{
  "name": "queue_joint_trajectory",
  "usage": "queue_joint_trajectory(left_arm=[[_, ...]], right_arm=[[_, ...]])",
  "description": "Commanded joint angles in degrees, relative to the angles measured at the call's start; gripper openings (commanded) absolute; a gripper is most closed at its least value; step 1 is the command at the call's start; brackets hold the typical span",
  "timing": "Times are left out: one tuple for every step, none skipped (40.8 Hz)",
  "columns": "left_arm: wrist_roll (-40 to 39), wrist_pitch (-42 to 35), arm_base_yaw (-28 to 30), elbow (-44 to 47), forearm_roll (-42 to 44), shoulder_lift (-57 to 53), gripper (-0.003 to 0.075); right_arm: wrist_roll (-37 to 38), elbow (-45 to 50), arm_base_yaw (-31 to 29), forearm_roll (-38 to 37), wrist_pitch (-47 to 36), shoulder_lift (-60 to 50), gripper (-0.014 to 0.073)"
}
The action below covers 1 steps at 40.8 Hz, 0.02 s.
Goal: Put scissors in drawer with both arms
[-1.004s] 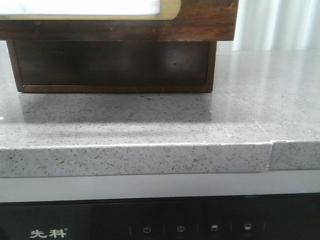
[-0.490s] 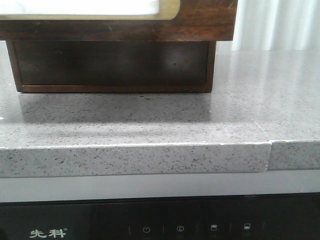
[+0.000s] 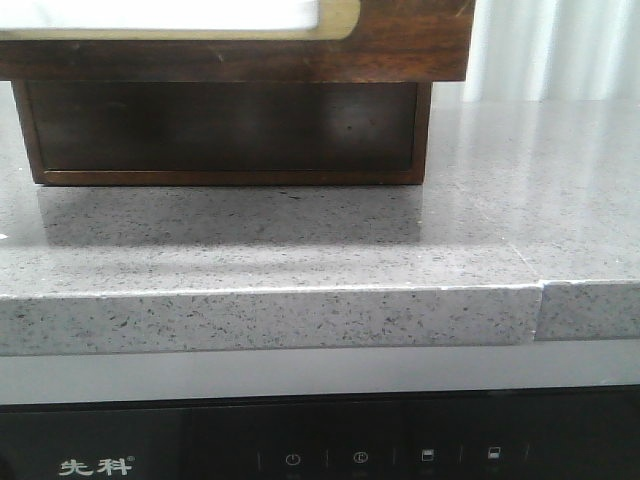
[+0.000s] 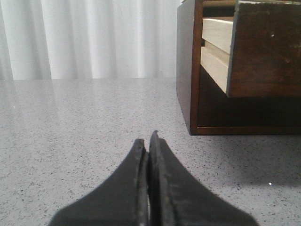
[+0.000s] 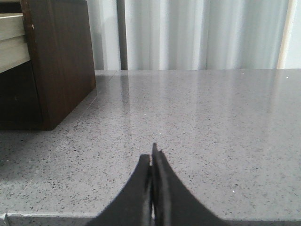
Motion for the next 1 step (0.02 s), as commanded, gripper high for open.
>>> queue_joint_trajectory(left_arm=[[-0.1,-5.1,0.0,1.4,-0.4,-1.1,-0.0020]], right_arm=[[-0.6,0.1,-0.3,0.2,-4.5,-0.9,-0.0117]])
